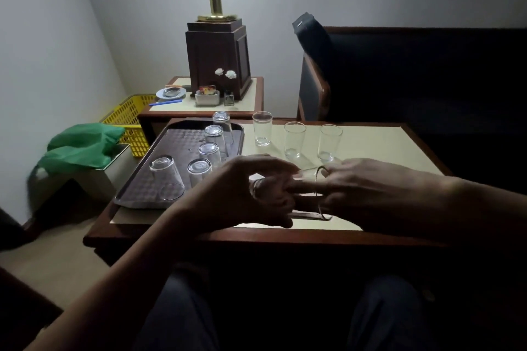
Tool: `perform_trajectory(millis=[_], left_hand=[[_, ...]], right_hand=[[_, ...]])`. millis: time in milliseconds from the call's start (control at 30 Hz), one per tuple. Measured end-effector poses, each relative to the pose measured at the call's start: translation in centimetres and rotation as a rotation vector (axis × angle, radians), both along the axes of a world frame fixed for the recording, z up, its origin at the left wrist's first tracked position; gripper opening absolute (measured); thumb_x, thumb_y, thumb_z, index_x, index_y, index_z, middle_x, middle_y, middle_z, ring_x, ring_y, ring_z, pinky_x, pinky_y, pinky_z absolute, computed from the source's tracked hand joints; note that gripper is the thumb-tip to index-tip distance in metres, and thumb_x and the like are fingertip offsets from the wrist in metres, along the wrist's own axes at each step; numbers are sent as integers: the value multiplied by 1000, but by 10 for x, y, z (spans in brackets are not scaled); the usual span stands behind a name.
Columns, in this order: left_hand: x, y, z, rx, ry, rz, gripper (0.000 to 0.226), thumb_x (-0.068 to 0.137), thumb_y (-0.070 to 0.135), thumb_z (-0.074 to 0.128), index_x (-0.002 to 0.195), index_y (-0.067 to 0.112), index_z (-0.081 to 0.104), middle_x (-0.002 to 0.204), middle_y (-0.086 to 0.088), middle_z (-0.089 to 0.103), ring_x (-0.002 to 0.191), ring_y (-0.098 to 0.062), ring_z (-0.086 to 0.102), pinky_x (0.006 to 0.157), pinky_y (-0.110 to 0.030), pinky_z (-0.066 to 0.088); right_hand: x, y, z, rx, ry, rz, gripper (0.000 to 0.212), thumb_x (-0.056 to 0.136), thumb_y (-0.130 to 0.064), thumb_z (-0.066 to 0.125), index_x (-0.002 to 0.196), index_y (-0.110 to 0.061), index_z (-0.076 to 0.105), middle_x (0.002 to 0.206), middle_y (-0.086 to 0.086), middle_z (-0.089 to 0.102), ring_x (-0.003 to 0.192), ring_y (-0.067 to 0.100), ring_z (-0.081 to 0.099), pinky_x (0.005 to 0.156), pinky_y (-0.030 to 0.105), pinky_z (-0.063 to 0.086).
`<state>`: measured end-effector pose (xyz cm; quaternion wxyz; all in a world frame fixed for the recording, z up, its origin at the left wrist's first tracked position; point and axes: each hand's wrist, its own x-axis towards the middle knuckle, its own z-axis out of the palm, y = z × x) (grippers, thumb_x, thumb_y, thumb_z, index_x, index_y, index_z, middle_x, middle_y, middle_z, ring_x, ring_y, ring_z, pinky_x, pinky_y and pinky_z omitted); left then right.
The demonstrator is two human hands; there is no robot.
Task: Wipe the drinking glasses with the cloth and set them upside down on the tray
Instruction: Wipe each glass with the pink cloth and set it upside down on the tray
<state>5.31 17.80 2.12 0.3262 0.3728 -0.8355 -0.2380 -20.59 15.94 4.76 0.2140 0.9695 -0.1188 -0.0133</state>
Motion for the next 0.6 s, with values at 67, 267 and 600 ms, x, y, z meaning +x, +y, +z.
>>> perform_trajectory(millis=[67, 267, 600], left_hand=[[-2, -2, 2, -187, -62, 64, 76, 61, 34, 99, 130, 29, 69, 119, 16, 70, 108, 7, 64, 91, -6, 46], [-14, 6, -28, -523, -85, 188, 66, 69, 15, 94, 130, 10, 70, 123, -5, 68, 112, -20, 61, 95, -24, 50], [16, -17, -51, -291, -7, 447, 78, 56, 26, 102, 127, 18, 71, 120, 9, 69, 99, -1, 63, 91, 0, 40]], right_hand=[[8, 5, 0, 120, 20, -199, 38, 83, -2, 67, 117, -16, 59, 125, -5, 42, 73, 22, 66, 56, 41, 62], [13, 6, 8, 1664, -367, -578, 74, 94, -9, 75, 155, -34, 42, 118, -2, 74, 77, 16, 62, 68, 30, 59], [-5, -2, -14, 1767, -1101, -748, 40, 77, -30, 82, 109, -7, 75, 92, 6, 72, 76, 13, 63, 72, 30, 50]])
